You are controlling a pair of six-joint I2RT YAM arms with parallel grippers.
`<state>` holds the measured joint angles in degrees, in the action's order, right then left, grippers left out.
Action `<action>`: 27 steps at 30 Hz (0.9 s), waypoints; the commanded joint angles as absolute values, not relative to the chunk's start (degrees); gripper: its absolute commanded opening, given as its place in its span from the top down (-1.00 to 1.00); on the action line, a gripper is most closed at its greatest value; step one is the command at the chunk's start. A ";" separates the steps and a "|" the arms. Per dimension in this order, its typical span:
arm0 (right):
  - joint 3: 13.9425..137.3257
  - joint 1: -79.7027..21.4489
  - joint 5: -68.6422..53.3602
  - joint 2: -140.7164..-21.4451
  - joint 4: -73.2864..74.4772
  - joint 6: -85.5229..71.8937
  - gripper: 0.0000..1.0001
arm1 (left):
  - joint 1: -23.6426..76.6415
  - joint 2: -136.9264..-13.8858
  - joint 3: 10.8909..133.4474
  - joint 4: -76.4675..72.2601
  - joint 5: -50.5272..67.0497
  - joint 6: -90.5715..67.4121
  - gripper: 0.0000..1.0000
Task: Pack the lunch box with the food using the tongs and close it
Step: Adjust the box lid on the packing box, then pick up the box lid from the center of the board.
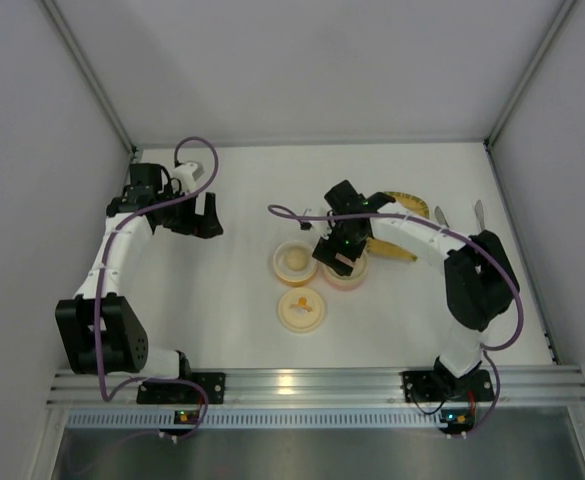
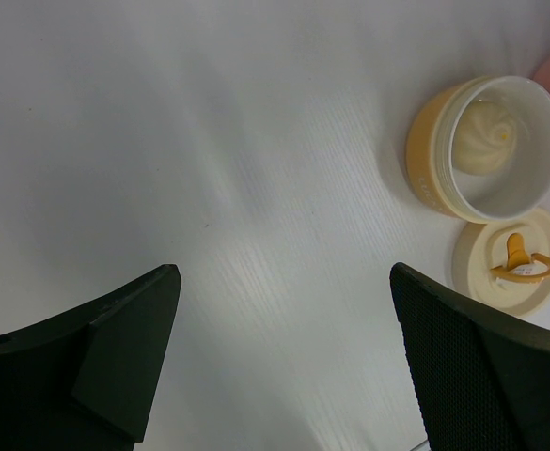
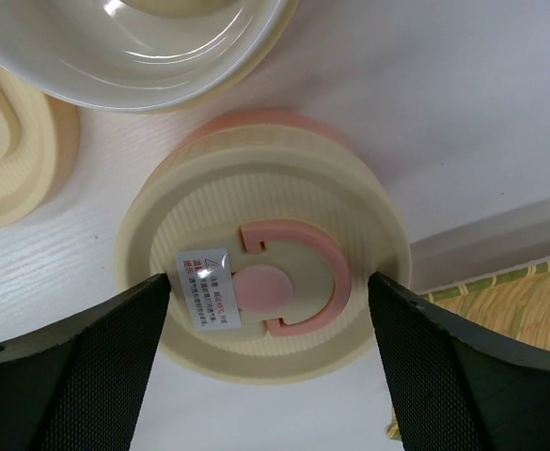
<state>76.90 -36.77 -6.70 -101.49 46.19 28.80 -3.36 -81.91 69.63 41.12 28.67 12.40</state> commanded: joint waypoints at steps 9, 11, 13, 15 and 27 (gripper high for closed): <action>88.85 -34.28 -14.85 -97.13 52.29 25.58 -0.82 | -3.43 -77.61 69.70 40.95 30.85 15.46 -0.96; 91.49 -32.97 -17.56 -95.28 53.43 24.70 -0.83 | -3.17 -76.99 69.78 42.53 31.73 16.96 -0.96; 93.85 -30.60 -19.94 -93.96 54.22 23.21 -0.84 | -2.12 -75.68 69.87 44.37 31.20 19.14 -0.96; 95.09 -28.05 -24.40 -93.17 55.71 22.42 -0.85 | 1.39 -73.75 69.70 45.70 28.76 21.26 -0.96; 88.07 -7.04 -32.61 -86.67 57.31 21.18 -0.84 | 38.31 -75.76 68.64 52.56 11.43 31.55 -0.80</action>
